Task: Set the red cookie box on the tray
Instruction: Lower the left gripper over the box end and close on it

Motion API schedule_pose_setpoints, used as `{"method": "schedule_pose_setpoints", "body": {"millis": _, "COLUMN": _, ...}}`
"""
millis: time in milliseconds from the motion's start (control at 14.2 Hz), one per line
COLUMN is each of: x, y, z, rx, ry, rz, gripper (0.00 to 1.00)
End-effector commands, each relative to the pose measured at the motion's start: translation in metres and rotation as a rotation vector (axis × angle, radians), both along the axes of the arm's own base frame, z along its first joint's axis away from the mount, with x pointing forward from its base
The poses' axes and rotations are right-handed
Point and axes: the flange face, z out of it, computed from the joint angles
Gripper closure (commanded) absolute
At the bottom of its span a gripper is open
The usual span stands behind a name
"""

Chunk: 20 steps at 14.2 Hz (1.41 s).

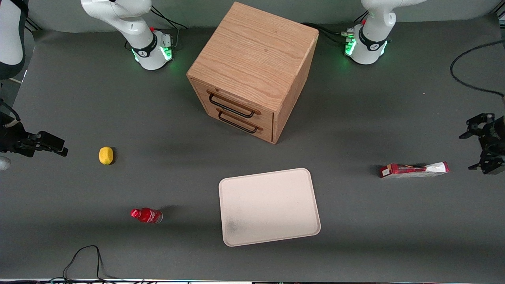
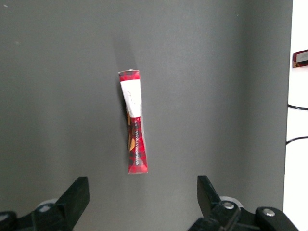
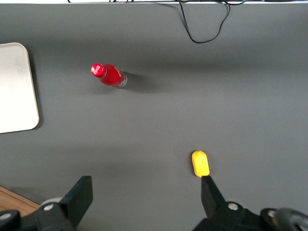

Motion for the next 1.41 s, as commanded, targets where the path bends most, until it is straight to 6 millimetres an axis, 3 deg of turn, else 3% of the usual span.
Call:
{"method": "schedule_pose_setpoints", "body": {"millis": 0, "x": 0.008, "y": 0.003, "z": -0.039, "rx": -0.003, "ry": -0.018, "rz": 0.021, "gripper": 0.0}}
{"method": "schedule_pose_setpoints", "body": {"millis": 211, "x": 0.015, "y": 0.005, "z": -0.09, "rx": -0.004, "ry": -0.028, "rz": 0.021, "gripper": 0.0}}
{"method": "schedule_pose_setpoints", "body": {"millis": 634, "x": 0.012, "y": 0.005, "z": -0.151, "rx": -0.007, "ry": -0.028, "rz": 0.021, "gripper": 0.0}}
{"method": "schedule_pose_setpoints", "body": {"millis": 1339, "x": 0.003, "y": 0.004, "z": -0.219, "rx": -0.007, "ry": -0.051, "rz": 0.02, "gripper": 0.0}}
